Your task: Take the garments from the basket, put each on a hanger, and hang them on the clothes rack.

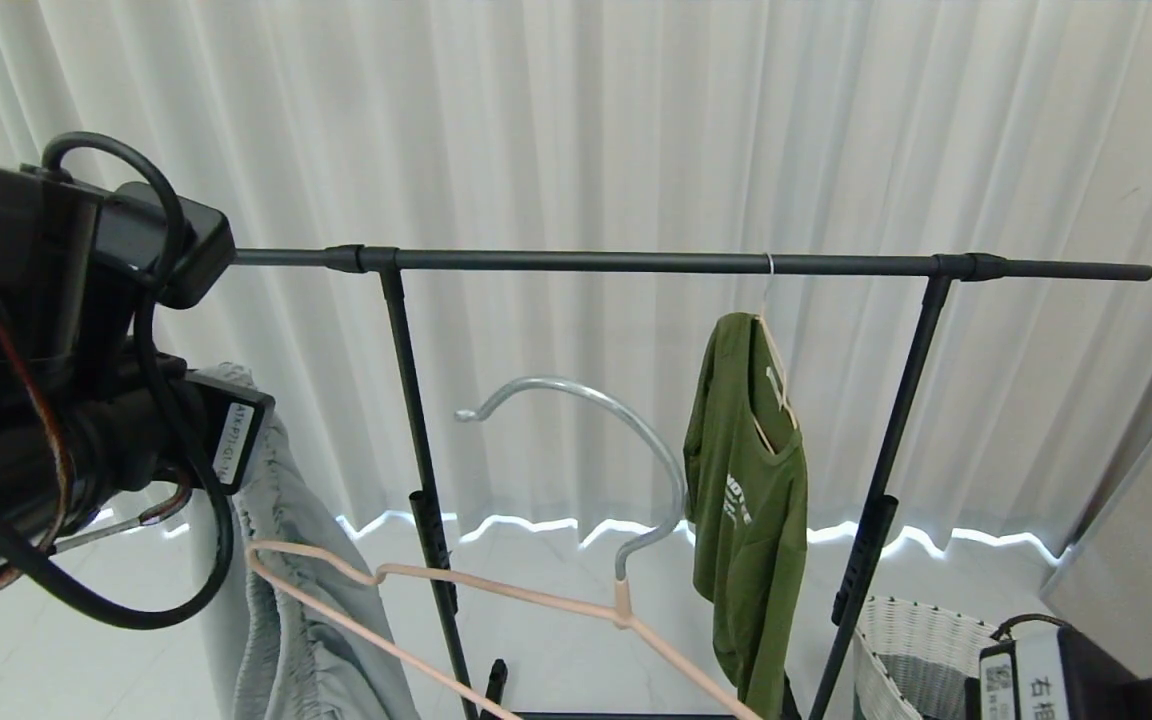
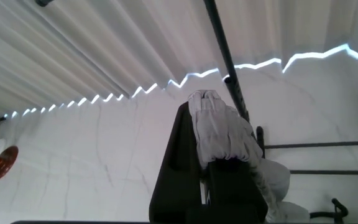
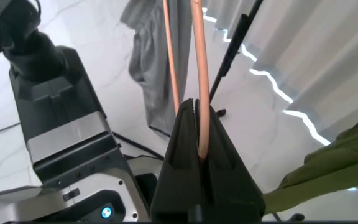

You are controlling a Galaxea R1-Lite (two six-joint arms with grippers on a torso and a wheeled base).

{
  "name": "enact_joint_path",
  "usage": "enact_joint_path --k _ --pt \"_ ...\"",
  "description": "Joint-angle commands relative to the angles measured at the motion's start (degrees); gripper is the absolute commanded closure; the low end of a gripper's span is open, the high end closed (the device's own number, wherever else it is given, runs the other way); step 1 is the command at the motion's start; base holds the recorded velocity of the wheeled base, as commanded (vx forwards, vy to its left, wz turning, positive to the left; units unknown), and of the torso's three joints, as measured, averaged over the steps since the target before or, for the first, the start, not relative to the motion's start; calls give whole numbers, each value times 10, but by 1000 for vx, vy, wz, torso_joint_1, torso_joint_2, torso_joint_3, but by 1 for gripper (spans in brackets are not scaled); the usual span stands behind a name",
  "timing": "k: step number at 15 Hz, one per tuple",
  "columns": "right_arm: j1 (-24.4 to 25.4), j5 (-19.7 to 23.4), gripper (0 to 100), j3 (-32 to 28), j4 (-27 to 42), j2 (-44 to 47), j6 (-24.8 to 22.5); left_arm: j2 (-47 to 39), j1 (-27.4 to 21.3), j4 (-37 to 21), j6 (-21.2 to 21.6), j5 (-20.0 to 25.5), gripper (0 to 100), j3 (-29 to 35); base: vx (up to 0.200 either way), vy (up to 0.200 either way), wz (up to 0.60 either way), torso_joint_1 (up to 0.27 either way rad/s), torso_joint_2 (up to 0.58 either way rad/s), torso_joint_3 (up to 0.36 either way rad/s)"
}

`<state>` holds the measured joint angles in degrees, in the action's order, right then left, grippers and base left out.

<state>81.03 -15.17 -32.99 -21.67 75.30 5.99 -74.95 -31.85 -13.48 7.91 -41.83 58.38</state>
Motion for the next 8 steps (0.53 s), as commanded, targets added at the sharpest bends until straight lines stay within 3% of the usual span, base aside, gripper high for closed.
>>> enact_joint_path --k 1,6,8 --pt "3 -1 100 -1 -2 12 0 -7 7 -1 1 0 100 9 0 0 0 0 0 0" --pt "-18 -20 100 1 -35 49 0 -3 7 -1 1 -3 100 8 0 0 0 0 0 0" --pt "-28 -45 100 -1 -80 74 0 -2 4 -1 1 -13 100 7 0 0 0 0 0 0"
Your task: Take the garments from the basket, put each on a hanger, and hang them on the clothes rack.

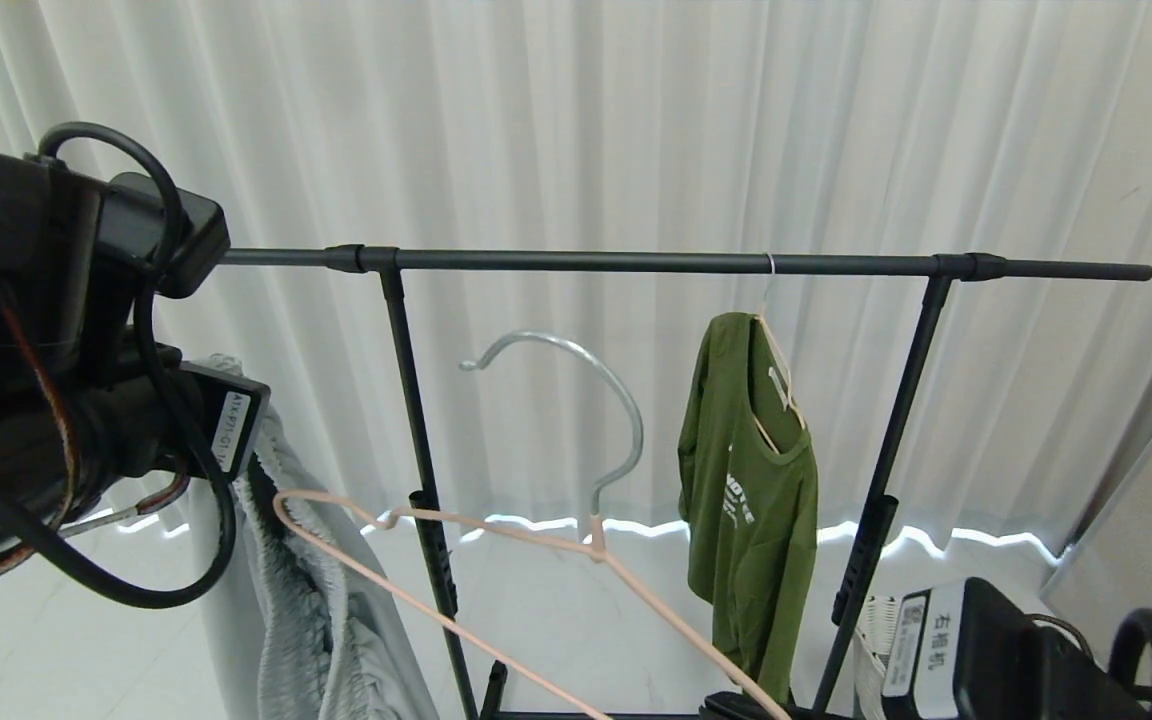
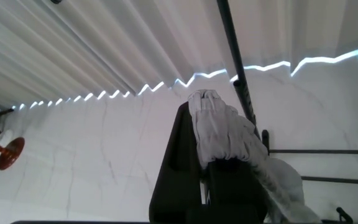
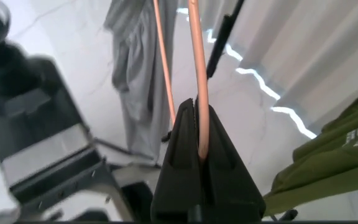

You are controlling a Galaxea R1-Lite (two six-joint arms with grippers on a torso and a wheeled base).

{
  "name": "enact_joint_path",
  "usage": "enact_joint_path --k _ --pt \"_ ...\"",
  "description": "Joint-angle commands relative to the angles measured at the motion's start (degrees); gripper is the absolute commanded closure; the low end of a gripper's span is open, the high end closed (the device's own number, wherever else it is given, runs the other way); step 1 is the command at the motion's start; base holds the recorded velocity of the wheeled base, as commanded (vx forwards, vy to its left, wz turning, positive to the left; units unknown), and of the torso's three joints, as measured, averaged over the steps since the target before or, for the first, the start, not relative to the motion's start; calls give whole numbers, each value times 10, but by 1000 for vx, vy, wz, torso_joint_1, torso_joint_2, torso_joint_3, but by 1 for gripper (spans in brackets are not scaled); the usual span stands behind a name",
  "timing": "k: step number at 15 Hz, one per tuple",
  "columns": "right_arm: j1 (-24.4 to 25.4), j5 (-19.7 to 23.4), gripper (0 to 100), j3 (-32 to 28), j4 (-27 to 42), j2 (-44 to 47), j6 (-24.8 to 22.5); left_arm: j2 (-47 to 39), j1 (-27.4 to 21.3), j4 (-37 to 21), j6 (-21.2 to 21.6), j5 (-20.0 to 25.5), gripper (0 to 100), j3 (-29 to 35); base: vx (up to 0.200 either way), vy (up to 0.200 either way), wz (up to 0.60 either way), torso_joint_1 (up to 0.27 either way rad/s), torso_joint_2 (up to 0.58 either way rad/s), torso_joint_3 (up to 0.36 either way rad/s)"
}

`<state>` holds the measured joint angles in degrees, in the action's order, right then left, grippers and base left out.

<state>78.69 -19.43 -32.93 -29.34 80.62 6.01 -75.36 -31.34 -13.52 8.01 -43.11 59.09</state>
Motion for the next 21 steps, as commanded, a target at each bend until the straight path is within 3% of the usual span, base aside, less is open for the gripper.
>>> enact_joint_path --k 1,6,13,18,21 --pt "-6 -6 100 -4 -25 31 -1 3 -6 0 0 0 100 -1 0 0 0 0 0 0" --pt "-6 -7 100 -23 -62 67 -1 5 -61 0 -30 -1 100 -1 0 0 0 0 0 0" --pt "-25 -16 100 -39 -127 132 -4 15 -79 0 -34 -2 100 -1 0 0 0 0 0 0" --pt "-25 -16 100 -80 -131 173 2 18 -168 0 -70 -1 100 2 0 0 0 0 0 0" --pt "-25 -17 100 -86 -160 198 8 12 -192 0 -71 0 100 12 0 0 0 0 0 0"
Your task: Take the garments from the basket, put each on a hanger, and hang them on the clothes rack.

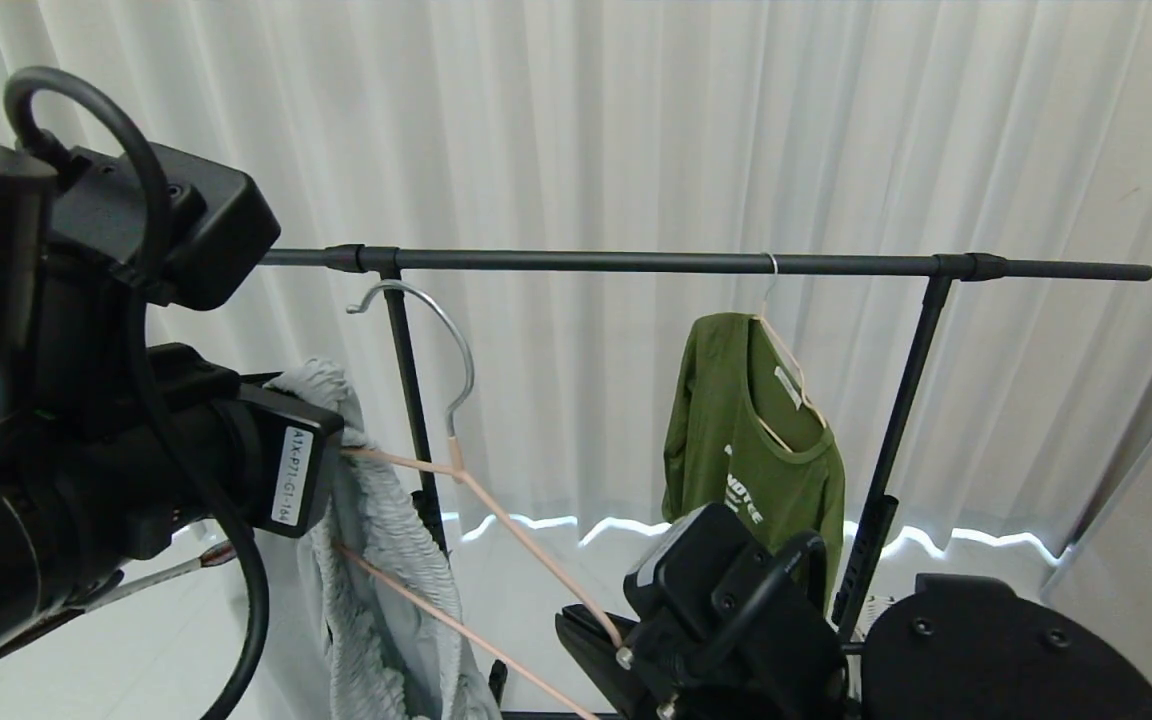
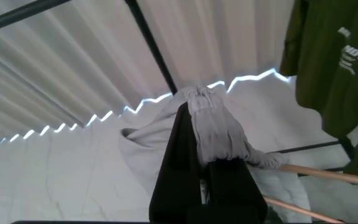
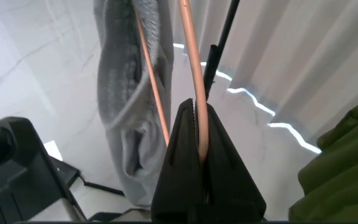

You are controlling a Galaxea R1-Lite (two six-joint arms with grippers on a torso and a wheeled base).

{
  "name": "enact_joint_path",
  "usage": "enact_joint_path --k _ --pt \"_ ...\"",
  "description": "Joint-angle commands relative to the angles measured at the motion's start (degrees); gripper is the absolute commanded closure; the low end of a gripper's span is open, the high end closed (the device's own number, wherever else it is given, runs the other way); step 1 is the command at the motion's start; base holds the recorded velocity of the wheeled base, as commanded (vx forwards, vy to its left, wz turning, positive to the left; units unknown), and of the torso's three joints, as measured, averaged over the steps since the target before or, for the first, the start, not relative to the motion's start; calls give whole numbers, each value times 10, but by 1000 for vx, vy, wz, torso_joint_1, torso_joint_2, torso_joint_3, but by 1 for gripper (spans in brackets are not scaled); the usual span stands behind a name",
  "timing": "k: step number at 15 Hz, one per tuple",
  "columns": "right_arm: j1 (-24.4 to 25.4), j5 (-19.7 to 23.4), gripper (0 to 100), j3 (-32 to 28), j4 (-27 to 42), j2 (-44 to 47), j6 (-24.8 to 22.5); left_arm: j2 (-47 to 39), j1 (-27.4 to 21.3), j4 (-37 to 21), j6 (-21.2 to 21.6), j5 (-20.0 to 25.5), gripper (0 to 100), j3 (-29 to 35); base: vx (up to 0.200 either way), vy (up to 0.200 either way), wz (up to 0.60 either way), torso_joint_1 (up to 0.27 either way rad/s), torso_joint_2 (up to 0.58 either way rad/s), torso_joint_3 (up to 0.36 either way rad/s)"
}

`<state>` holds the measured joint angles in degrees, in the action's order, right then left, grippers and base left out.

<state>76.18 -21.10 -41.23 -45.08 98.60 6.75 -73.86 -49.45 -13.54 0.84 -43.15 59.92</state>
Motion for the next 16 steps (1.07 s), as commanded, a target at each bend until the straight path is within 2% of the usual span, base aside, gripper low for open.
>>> enact_joint_path --k 1,8,16 --pt "0 -1 100 -3 -18 27 1 -5 -17 1 -3 0 100 7 0 0 0 0 0 0" --pt "-9 -3 100 -30 -24 43 28 -9 -88 1 -45 2 100 35 0 0 0 0 0 0" --pt "-38 -22 100 -71 -25 27 66 -1 -91 1 -52 7 100 32 0 0 0 0 0 0"
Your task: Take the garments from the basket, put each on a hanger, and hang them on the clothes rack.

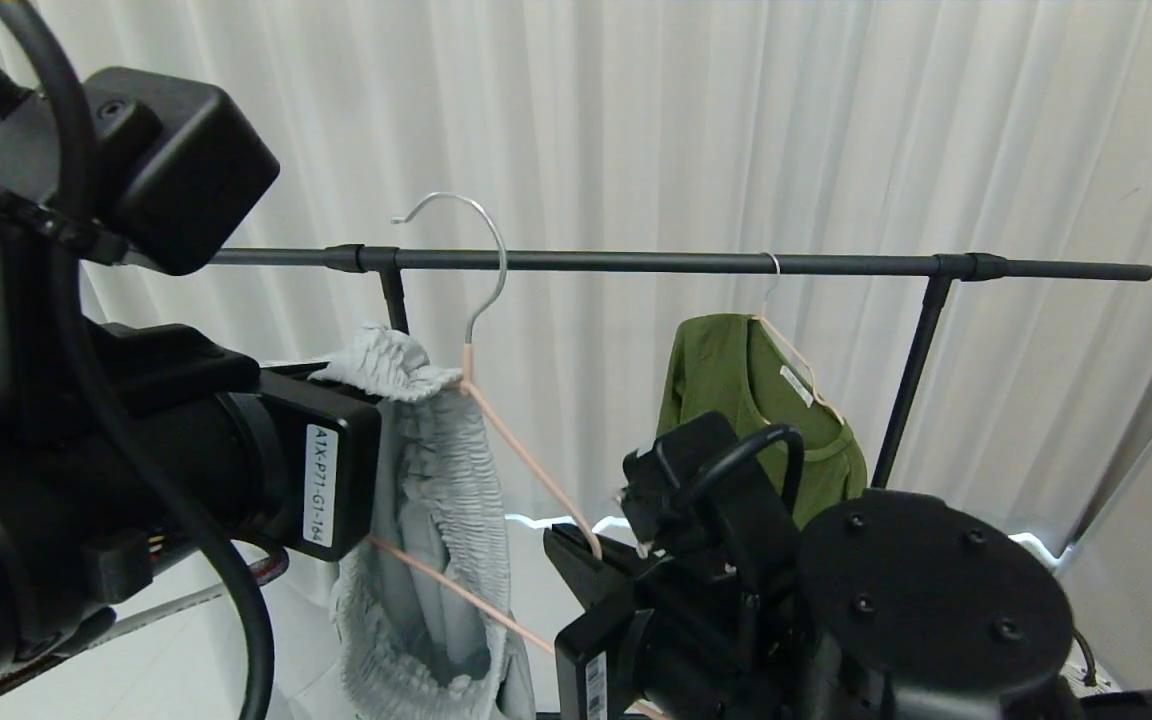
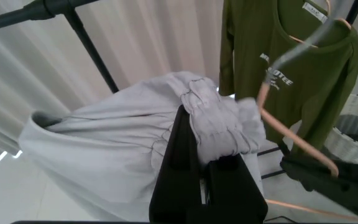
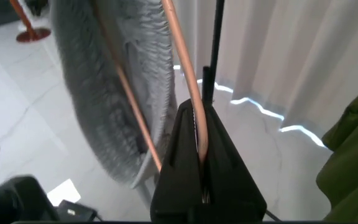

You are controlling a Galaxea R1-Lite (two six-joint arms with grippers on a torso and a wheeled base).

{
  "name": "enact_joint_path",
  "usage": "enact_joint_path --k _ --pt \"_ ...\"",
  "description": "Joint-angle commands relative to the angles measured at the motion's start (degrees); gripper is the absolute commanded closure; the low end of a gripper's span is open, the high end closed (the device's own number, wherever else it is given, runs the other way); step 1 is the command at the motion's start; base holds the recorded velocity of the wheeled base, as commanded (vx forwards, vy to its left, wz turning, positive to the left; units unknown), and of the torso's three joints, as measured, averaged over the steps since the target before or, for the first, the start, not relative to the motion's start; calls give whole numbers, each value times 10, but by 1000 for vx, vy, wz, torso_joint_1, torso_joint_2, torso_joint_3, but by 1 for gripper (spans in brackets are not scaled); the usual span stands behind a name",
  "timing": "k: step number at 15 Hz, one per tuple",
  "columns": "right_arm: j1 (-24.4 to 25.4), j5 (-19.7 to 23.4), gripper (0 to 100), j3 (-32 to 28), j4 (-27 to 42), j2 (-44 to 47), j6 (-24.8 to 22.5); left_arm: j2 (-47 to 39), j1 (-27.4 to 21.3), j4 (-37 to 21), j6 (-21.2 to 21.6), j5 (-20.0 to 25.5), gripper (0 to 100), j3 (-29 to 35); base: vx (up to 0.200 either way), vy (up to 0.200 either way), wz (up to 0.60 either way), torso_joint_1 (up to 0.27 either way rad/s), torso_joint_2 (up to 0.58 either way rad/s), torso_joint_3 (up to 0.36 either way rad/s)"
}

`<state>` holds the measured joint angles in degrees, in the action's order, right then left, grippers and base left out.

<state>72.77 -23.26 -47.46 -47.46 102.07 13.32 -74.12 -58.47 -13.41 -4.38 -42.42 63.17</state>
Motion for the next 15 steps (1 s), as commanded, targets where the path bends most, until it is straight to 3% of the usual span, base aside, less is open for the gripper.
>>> enact_joint_path --k 1,9,14,15 --pt "-5 0 100 -18 -1 -11 6 2 -1 0 0 0 100 -2 0 0 0 0 0 0" --pt "-4 -4 100 -22 -1 -39 8 0 -1 18 1 6 100 -3 0 0 0 0 0 0" --pt "-4 -4 100 -23 -3 -44 7 0 -27 18 2 6 100 -7 0 0 0 0 0 0" --pt "-4 -4 100 -23 -7 -45 7 0 -29 18 3 6 0 -11 0 0 0 0 0 0"
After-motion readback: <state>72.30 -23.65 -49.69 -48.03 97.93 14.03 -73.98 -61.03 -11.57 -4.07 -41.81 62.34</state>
